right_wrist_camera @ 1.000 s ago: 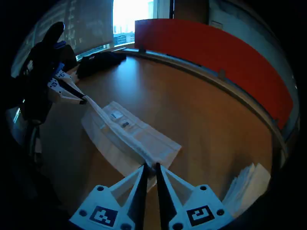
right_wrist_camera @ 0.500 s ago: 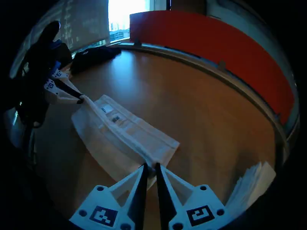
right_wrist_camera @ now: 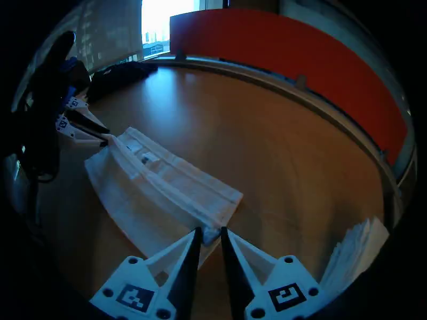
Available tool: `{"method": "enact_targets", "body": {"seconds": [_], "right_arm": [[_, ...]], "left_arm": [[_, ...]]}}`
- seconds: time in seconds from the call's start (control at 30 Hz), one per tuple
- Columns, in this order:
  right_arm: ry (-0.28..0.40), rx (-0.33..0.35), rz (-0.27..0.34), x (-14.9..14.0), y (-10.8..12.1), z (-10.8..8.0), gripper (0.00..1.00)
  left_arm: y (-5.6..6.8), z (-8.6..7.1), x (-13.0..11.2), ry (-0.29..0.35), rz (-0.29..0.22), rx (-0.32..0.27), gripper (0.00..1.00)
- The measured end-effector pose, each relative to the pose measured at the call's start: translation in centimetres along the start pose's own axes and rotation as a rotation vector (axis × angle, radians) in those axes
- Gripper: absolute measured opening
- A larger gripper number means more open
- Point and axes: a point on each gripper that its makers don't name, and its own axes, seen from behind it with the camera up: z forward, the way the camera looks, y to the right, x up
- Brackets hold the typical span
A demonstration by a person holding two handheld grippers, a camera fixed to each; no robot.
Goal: Fold towel
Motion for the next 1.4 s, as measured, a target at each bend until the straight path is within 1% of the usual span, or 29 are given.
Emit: {"method": "enact_targets", "body": {"seconds": [0.1, 0.23, 0.3, 0.37, 0.43, 0.5, 0.57, 0.63, 0.7, 0.9, 1.07, 1.4], "right_arm": [[0.001, -0.016, -0.005, 0.1, 0.6, 0.1, 0.32], [0.004, -0.032, -0.009, 0.5, 1.2, 0.2, 0.34], [0.007, -0.037, -0.009, 0.7, 1.4, 0.2, 0.38], [0.01, -0.045, -0.008, 0.9, 1.7, 0.1, 0.46], [0.013, -0.056, -0.009, 1.0, 1.9, 0.0, 0.58], [0.017, -0.069, -0.01, 1.1, 2.2, 0.0, 0.7], [0.021, -0.074, -0.006, 1.2, 2.3, -0.1, 0.77], [0.026, -0.075, 0.003, 1.3, 2.2, -0.2, 0.84], [0.03, -0.073, 0.012, 1.4, 2.1, -0.4, 0.87], [0.039, -0.071, 0.025, 1.3, 1.5, -1.1, 0.87], [0.047, -0.069, 0.032, 1.1, 0.8, -1.8, 0.87], [0.061, -0.073, 0.047, 0.3, -0.9, -3.8, 0.87]], "left_arm": [[-0.4, 0.0, 0.2, 0.004, 0.004, 0.012, 0.33], [-1.3, -0.1, 0.5, 0.009, 0.0, 0.04, 0.34], [-1.8, -0.2, 0.7, 0.011, -0.005, 0.052, 0.43], [-2.0, -0.3, 0.7, 0.014, -0.013, 0.056, 0.48], [-2.2, -0.5, 0.7, 0.014, -0.022, 0.058, 0.56], [-2.3, -0.7, 0.7, 0.012, -0.032, 0.061, 0.75], [-2.4, -0.8, 0.6, 0.011, -0.038, 0.064, 0.9], [-2.5, -0.9, 0.4, 0.009, -0.045, 0.064, 0.93], [-2.4, -1.0, 0.3, 0.008, -0.053, 0.061, 0.93], [-2.2, -1.6, 0.3, 0.017, -0.073, 0.056, 0.93], [-2.0, -2.2, -0.1, 0.018, -0.079, 0.059, 0.93], [-1.4, -4.4, -1.8, 0.021, -0.12, 0.065, 0.93]]}}
